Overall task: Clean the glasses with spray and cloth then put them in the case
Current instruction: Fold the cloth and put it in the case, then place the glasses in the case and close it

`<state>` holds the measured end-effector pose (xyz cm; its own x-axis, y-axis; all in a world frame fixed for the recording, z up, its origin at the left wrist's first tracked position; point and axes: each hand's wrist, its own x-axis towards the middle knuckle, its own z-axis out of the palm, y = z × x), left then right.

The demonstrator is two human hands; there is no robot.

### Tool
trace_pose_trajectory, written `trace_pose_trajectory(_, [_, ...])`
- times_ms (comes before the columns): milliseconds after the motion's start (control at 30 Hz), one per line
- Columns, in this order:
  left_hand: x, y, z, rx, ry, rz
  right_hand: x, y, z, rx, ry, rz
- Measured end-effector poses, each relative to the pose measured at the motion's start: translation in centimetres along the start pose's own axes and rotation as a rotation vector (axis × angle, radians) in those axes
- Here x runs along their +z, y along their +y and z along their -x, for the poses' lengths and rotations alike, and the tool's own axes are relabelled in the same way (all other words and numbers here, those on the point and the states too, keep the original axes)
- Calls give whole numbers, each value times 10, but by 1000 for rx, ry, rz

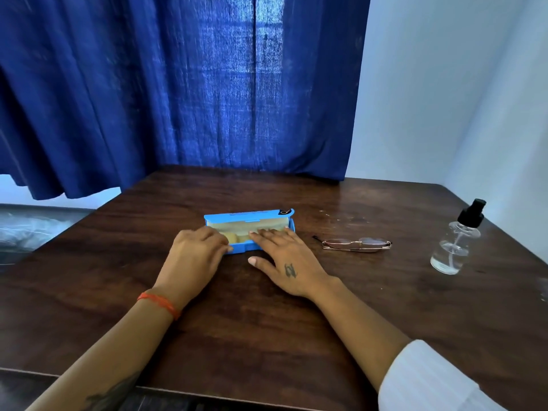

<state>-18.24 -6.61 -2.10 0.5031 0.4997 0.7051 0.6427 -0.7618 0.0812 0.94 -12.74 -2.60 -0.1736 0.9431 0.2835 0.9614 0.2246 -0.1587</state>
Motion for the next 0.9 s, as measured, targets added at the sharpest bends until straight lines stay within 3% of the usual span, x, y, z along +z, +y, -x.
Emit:
trace_pose_trajectory(167, [2, 2, 5, 87, -213, -294, -1, 2, 2, -20, 5, 5])
trace_pose_trajectory(333, [-1, 6, -3, 183, -51, -230, -3, 3, 4, -34, -15, 1])
trace_pose_trajectory(467, [-7, 9, -21, 4, -50, -96, -11, 4, 10, -78, 95, -55])
trace_pose_trajectory(633, [6, 0, -38, -306, -197, 353, -26, 9, 35, -76, 358, 2])
trace_pose_trajectory(900, [22, -6, -27, -396, -28, 441, -52, 60, 88, 335, 461, 233])
